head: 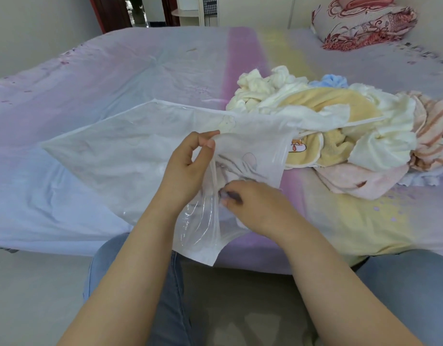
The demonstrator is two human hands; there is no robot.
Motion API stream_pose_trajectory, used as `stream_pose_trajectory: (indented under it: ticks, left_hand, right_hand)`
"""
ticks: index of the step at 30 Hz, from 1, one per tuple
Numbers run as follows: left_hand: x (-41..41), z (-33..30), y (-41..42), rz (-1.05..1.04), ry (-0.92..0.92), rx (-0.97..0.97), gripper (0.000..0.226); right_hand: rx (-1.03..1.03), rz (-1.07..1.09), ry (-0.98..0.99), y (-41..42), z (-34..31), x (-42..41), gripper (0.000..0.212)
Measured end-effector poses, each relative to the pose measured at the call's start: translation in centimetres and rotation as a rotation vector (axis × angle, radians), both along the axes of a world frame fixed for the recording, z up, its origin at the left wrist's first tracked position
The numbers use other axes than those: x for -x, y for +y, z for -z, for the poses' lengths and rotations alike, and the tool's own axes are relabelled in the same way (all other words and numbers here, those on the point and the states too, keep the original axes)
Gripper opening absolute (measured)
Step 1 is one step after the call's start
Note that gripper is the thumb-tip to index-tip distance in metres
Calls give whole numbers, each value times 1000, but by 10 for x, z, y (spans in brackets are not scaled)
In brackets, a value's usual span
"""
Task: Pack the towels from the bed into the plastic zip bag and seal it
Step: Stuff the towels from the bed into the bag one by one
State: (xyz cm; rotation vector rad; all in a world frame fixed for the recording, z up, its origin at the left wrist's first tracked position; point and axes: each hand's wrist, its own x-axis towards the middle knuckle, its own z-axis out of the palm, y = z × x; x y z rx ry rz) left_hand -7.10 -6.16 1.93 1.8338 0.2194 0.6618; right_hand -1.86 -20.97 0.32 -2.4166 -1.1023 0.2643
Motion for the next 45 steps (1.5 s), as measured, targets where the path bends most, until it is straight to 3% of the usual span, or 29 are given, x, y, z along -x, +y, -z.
stream_pose_trajectory:
  ticks: [2,4,7,9,11,15,19,20,22,26,29,31,34,36,38,40,42,45]
  left_hand:
    - [0,3,1,9,11,17,22]
    - [-2,4,-2,32,12,24,22]
    - [-3,2,-6,53,19,15,22]
    - [-1,0,-7,56,37,7,23]
    - [3,-2,-10,64,46,12,23]
    - [6,-2,-11,84,32,10,24]
    - [5,-13,6,34,-49,38,21]
    - [4,-17,10,16,-73,48,20]
    - [1,-21,16,-23,-95,48,20]
    - [-15,-15,9,-54,-101,70,19]
    - [-24,-9,0,-132,-158,145,21]
    - [-26,-9,-3,-237,-244,185,21]
    - [-22,-14,-2,-380,-352,197,21]
    - [-19,-18,0,-420,-376,209,22]
    - [-17,-20,3,-435,-374,219,22]
    - [-14,-19,7,-451,-367,216,23]
    - [-11,-16,12,-479,-371,211,24]
    - [-11,-12,15,-506,-391,222,22]
  right_hand:
    - [-315,246,-50,-9,-1,7,18]
    - [-395,295,-73,-18,3,7,24]
    - [113,123,56,-21,21,-3,71]
    - [298,92,3,-13,32,-13,67]
    - [294,116,-72,3,36,-22,51]
    - [8,122,40,57,25,-35,21]
    - [-88,-162,147,82,38,-37,29]
    - [-135,-174,189,79,37,-33,23]
    - [-321,-96,268,64,37,-29,37]
    - [-808,150,112,23,29,-26,36]
    - [-953,385,-158,-2,19,-55,33]
    - [-809,547,-389,-10,3,-83,46]
    - [-283,572,-393,-13,-15,-129,74]
    - [-31,543,-350,-13,-10,-155,64]
    - [-18,575,-305,-15,0,-164,34]
    - [-222,603,-304,-17,13,-159,26]
    - [-596,571,-278,-22,17,-136,26]
    - [-1101,488,-264,-35,8,-85,7]
